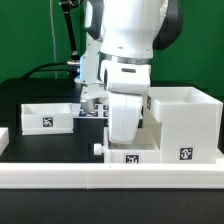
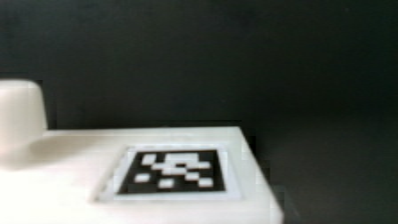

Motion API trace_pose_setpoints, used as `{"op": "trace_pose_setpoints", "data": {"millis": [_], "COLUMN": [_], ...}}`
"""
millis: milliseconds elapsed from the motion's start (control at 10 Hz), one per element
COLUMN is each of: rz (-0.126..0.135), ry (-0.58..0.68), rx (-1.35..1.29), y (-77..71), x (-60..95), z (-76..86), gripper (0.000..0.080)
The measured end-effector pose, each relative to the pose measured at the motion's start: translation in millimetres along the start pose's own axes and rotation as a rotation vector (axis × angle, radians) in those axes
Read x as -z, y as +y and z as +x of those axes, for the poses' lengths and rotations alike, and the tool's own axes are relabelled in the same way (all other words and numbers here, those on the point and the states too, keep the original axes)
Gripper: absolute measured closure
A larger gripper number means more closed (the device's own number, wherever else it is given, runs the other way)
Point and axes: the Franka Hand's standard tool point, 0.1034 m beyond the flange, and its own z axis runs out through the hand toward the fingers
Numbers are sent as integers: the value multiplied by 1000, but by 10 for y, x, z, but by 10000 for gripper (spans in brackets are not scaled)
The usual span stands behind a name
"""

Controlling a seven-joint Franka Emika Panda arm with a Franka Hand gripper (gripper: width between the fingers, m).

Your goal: Assemble drawer

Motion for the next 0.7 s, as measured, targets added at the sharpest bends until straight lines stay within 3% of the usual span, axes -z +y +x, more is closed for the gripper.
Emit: {"op": "trace_pose_setpoints", "data": {"millis": [700], "rz": [-2], "ry": [-11], "rx": [33], "y": [-8], "x": [-11], "z": [-39], "gripper": [755]}}
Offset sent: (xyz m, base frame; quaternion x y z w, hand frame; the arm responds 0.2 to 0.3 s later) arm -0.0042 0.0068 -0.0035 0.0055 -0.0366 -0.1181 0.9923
